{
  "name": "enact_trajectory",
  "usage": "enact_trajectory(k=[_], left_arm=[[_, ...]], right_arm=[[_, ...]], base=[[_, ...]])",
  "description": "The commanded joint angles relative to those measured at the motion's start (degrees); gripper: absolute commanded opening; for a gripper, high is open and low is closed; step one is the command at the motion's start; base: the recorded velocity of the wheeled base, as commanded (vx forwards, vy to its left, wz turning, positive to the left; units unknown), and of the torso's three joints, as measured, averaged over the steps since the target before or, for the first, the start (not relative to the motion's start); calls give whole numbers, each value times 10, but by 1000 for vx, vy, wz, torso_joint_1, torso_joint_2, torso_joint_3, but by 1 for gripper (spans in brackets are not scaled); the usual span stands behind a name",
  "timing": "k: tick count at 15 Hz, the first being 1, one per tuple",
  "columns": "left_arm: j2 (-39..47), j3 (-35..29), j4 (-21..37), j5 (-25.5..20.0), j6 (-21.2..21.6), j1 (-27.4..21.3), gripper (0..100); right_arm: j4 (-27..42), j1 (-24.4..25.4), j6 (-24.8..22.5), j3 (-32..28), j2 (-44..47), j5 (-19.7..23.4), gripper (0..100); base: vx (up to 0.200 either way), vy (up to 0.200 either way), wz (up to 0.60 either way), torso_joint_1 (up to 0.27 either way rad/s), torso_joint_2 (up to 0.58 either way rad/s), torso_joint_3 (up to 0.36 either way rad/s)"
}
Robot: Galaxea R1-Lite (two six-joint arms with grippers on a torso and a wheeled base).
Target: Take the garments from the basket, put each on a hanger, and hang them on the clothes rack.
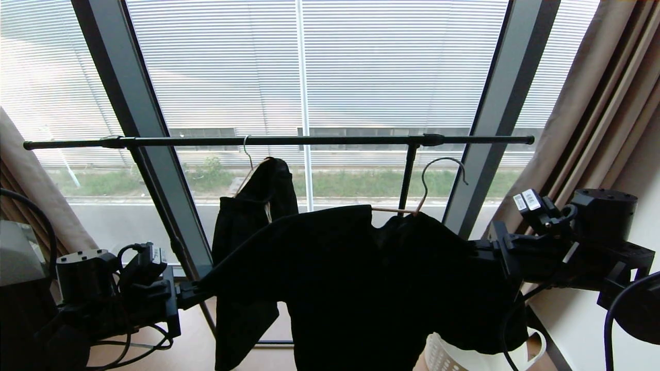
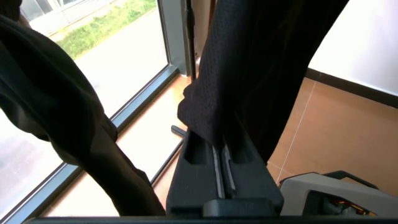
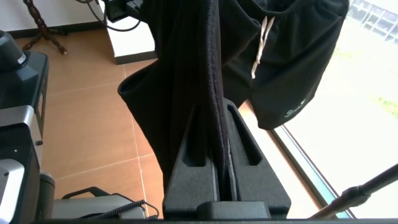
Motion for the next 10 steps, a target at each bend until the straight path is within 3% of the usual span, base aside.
enact_trajectory(k=[1,2,7,8,10], left_arm=[[1,1,0,0,1,0,0],[0,2,0,0,1,-1,100],[-4,5,0,-7,-4,-2,100],[-15,7,0,-7,-14,-3,100],[-62,17,0,-7,-80,-14,100]], right_arm=[[0,0,0,-1,2,0,0],[0,0,1,-1,1,0,0],[0,0,0,-3,7,0,0],[1,1,0,-2,12,0,0],[1,11,-2,-1,24,0,0]], base=[[0,0,0,0,0,0],[0,0,0,0,0,0],[0,0,0,0,0,0],[0,0,0,0,0,0],[0,0,0,0,0,0]])
